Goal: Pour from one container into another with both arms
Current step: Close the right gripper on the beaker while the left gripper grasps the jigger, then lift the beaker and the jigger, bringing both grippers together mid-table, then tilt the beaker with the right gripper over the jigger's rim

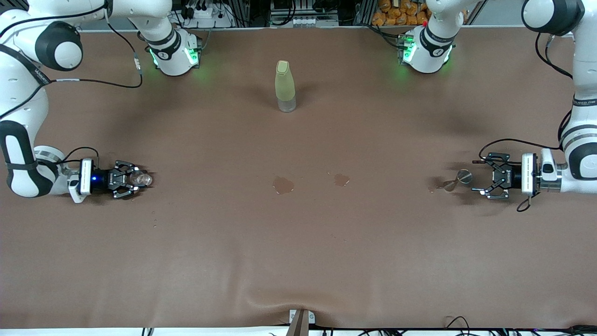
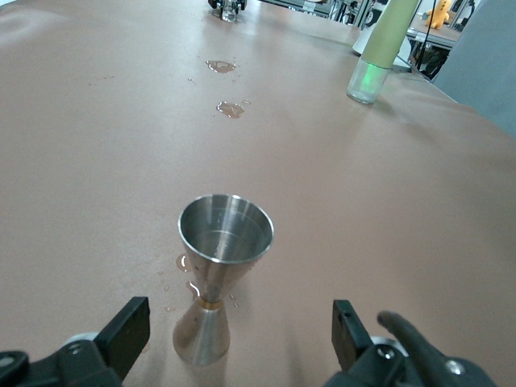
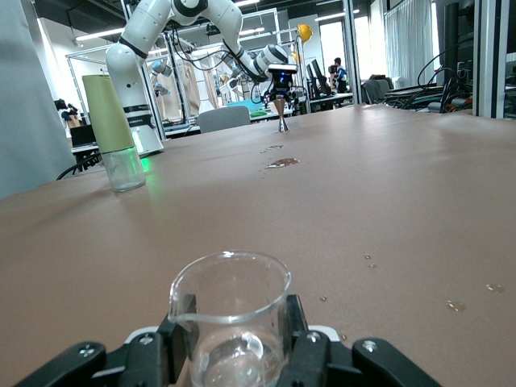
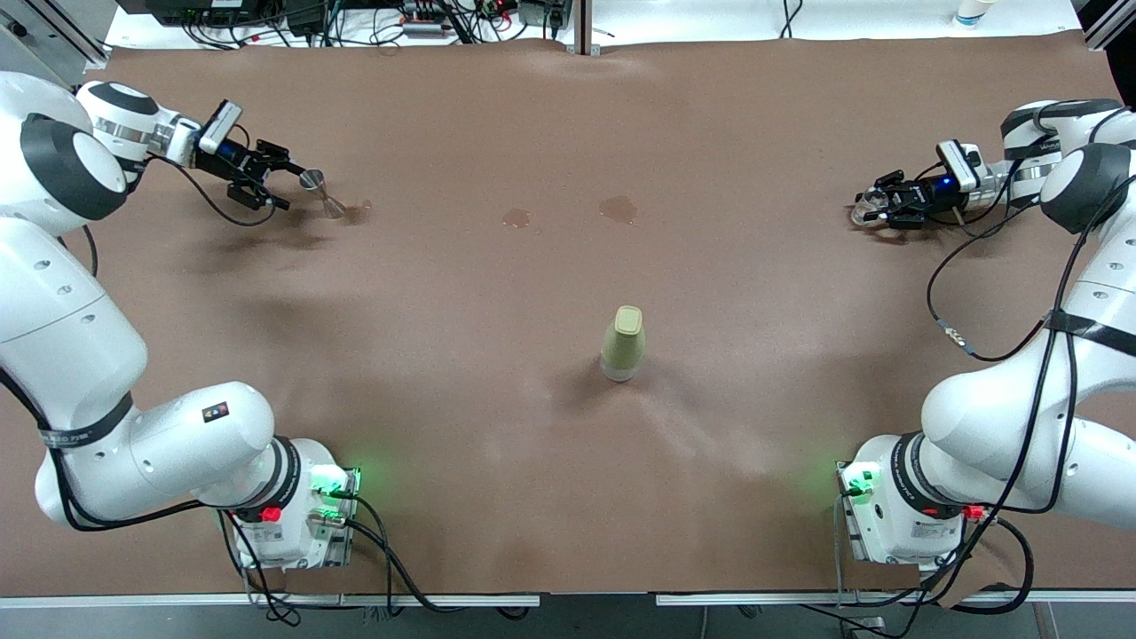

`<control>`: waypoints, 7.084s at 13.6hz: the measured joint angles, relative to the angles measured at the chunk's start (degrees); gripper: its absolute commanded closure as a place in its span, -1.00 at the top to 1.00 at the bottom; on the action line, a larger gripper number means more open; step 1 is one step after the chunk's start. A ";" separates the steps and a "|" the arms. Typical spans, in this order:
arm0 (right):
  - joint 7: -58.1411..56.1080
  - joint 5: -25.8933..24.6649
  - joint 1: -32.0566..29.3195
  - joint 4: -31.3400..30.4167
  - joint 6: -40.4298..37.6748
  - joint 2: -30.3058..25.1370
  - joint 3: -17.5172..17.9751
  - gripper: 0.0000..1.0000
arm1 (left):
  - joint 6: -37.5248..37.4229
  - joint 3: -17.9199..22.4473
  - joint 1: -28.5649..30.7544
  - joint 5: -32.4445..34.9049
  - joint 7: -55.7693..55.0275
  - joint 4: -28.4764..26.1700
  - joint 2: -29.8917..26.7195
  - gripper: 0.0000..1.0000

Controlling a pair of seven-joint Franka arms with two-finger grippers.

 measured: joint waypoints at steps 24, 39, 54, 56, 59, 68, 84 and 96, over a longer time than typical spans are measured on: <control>22.82 9.82 15.20 5.28 6.17 -8.73 7.57 -0.33 | -0.59 -1.38 0.19 -5.14 4.64 0.01 4.81 0.20; 27.07 18.54 22.80 -11.07 17.49 -25.12 7.92 -0.37 | -0.59 -1.40 0.20 -5.50 4.64 0.55 5.06 -1.00; 29.25 35.49 34.68 -29.20 27.81 -37.07 8.04 -0.38 | 0.75 -16.61 -2.36 -9.70 4.51 6.04 4.53 -1.00; 29.24 40.26 38.39 -29.62 31.34 -37.42 8.06 -0.39 | 2.82 -18.10 -3.80 -11.31 4.51 5.58 4.53 -1.00; 29.25 43.73 40.67 -29.62 33.71 -37.75 8.06 -0.40 | 7.92 -19.46 -7.09 -13.72 4.58 4.22 4.56 -1.00; 29.04 51.85 49.87 -28.16 43.87 -38.14 8.06 -0.44 | 18.93 -20.38 -16.47 -31.59 15.16 -3.30 4.95 -1.00; 25.89 75.23 63.79 -13.29 59.10 -27.40 8.00 -0.46 | 30.00 -20.18 -28.82 -48.55 22.33 -4.59 7.11 -1.00; 36.45 89.20 68.88 -11.52 66.96 -24.70 8.02 -0.54 | 30.31 -19.69 -29.38 -49.34 22.39 -4.23 8.42 -1.00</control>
